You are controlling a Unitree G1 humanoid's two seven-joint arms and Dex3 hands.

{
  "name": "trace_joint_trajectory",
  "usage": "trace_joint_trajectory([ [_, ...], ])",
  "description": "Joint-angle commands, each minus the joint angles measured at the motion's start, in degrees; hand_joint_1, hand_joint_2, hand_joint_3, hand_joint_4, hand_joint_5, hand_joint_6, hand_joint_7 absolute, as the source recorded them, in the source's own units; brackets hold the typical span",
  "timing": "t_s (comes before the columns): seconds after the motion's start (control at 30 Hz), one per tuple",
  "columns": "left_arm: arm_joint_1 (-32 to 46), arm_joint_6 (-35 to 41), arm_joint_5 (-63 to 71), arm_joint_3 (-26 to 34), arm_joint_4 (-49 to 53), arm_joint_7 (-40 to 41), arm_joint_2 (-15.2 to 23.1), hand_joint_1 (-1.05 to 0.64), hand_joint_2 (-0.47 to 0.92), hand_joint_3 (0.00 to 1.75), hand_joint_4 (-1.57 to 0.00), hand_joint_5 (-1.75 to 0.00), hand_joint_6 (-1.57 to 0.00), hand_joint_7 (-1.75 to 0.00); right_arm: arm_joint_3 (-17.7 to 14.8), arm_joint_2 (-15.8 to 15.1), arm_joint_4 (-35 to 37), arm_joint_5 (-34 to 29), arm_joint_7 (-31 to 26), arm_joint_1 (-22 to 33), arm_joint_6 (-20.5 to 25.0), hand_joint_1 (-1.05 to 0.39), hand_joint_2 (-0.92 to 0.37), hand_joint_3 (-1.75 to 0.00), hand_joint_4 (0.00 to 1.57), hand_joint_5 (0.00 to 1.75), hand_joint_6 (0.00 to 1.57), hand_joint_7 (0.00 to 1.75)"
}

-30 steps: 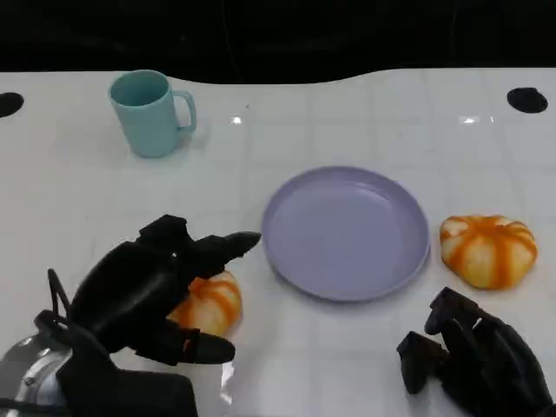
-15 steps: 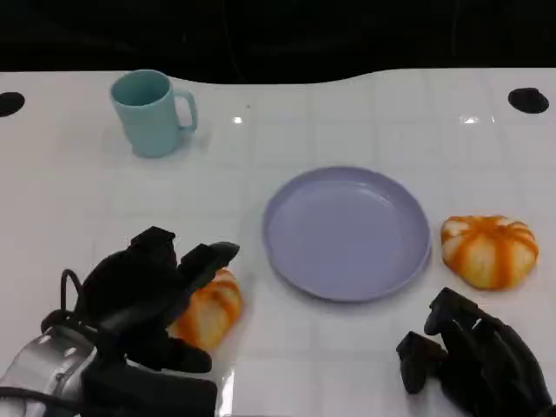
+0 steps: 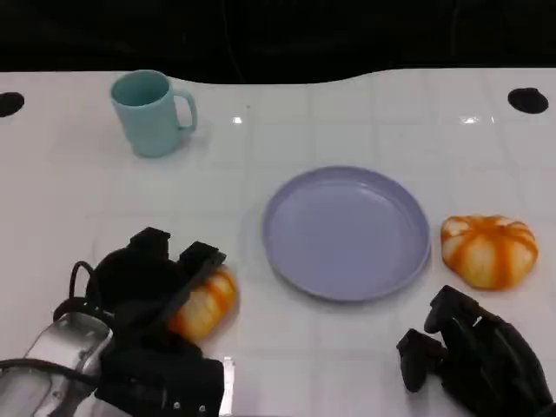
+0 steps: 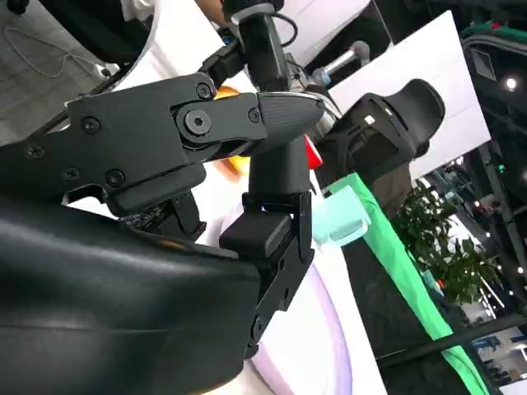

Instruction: Grasp the bread from the table and place it into the plate.

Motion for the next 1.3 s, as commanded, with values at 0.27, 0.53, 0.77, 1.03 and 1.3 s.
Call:
trace_joint_trajectory([
  [0.27, -4.9, -5.68, -4.09, -3.46, 14.94, 10.3, -0.66, -1.05, 0.26, 1.54, -0.54, -1.74, -0.02, -1.61, 0.05, -0.61, -1.02, -0.06, -0.37, 0.71, 0.05, -0.57, -0.92, -0.24, 0.77, 1.75, 0.67, 1.5],
  [0.53, -8.91, -16.73, -4.98, -5.6, 29.95, 31.58, -2.55, -1.04, 0.7, 1.75, -1.52, -1.74, -1.31, -1.66, -0.01, -0.66, -1.28, 0.24, -0.31, 0.84, 0.69, -0.56, -0.92, -0.23, 0.77, 1.73, 0.66, 1.49],
  [0.77, -11.59, -18.86, -4.36, -8.37, 37.17, 38.44, -3.69, -1.05, 0.7, 1.75, -1.57, -1.75, -1.53, -1.75, 0.0, -0.75, -1.29, 0.14, -0.14, 0.89, 0.42, -0.57, -0.92, -0.22, 0.77, 1.74, 0.67, 1.49],
  [1.03, -13.3, -19.66, -4.13, -10.87, 42.1, 47.67, -4.81, -0.99, 0.74, 1.75, -1.57, -1.75, -1.56, -1.75, -0.03, -0.68, -1.29, 0.12, -0.3, 0.87, 0.38, -0.57, -0.92, -0.22, 0.77, 1.74, 0.67, 1.48],
  [1.3, -14.59, -21.7, -6.43, -9.73, 42.8, 56.15, -5.99, -0.98, 0.91, 1.75, -1.57, -1.75, -1.57, -1.75, -0.1, -0.56, -0.71, -0.13, -0.62, 0.43, -0.01, -0.57, -0.92, -0.22, 0.78, 1.74, 0.68, 1.48],
])
